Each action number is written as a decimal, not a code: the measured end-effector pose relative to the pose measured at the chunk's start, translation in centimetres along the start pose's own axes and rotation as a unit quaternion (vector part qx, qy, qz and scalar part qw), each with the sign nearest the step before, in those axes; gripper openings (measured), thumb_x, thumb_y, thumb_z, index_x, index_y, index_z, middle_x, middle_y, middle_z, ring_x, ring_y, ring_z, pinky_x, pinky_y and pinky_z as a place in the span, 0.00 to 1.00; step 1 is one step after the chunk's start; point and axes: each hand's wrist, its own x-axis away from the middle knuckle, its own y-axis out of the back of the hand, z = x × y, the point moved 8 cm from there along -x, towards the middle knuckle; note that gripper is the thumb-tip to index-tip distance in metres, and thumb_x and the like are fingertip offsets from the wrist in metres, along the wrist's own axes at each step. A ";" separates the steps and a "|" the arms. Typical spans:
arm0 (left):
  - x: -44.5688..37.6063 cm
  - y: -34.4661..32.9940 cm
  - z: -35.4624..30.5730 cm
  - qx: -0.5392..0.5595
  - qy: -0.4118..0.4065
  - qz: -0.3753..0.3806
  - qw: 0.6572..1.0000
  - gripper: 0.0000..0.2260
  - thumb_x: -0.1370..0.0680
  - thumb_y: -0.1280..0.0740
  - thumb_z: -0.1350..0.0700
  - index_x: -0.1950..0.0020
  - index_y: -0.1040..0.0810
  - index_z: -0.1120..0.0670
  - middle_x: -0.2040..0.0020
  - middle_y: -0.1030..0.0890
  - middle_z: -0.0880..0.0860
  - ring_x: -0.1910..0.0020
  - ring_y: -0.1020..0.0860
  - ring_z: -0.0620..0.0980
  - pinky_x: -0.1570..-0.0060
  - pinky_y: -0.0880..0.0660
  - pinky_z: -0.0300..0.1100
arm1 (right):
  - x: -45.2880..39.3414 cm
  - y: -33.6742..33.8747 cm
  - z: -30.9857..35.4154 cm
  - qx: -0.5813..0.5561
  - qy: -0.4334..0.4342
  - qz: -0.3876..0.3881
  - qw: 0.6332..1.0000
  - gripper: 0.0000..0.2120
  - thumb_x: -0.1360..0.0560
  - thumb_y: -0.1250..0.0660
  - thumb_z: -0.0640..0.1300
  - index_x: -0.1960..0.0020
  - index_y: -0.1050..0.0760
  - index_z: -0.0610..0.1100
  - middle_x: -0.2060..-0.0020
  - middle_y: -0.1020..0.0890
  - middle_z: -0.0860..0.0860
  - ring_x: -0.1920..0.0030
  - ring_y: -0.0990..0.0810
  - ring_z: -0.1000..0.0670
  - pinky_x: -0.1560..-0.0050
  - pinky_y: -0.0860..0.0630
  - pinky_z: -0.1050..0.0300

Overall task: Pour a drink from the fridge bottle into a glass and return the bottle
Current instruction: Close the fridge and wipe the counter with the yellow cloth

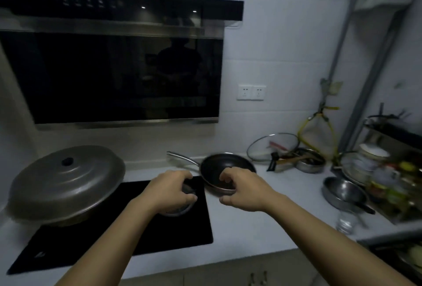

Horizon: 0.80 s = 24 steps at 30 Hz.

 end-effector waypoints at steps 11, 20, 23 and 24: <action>-10.0 -3.0 -8.5 0.003 -0.147 0.067 0.987 0.32 0.33 0.30 0.38 0.30 0.29 0.45 0.35 0.22 0.51 0.38 0.23 0.53 0.40 0.25 0.49 | 2.2 3.0 -9.5 -0.004 -0.159 -0.061 0.985 0.27 0.29 0.28 0.56 0.33 0.29 0.51 0.38 0.23 0.52 0.42 0.23 0.50 0.49 0.26 0.57; -12.8 -7.8 -17.6 0.012 -0.267 0.107 0.958 0.30 0.29 0.29 0.40 0.29 0.30 0.47 0.34 0.23 0.51 0.39 0.23 0.50 0.42 0.24 0.46 | 7.9 3.6 -16.7 0.004 -0.271 -0.072 0.960 0.27 0.30 0.28 0.58 0.33 0.30 0.52 0.39 0.24 0.53 0.43 0.24 0.50 0.48 0.24 0.52; -13.3 -9.8 -20.8 0.017 -0.299 0.121 0.946 0.29 0.27 0.30 0.41 0.28 0.31 0.47 0.32 0.24 0.51 0.39 0.23 0.49 0.42 0.25 0.44 | 10.3 3.8 -19.2 0.003 -0.303 -0.077 0.950 0.27 0.30 0.29 0.58 0.34 0.30 0.53 0.40 0.24 0.54 0.44 0.23 0.51 0.48 0.23 0.51; -13.5 -10.5 -22.0 0.019 -0.309 0.127 0.942 0.29 0.27 0.30 0.41 0.28 0.32 0.47 0.32 0.24 0.51 0.40 0.22 0.49 0.43 0.24 0.44 | 11.1 3.9 -20.1 0.002 -0.313 -0.079 0.946 0.27 0.30 0.29 0.59 0.34 0.29 0.53 0.40 0.24 0.54 0.44 0.24 0.51 0.47 0.23 0.51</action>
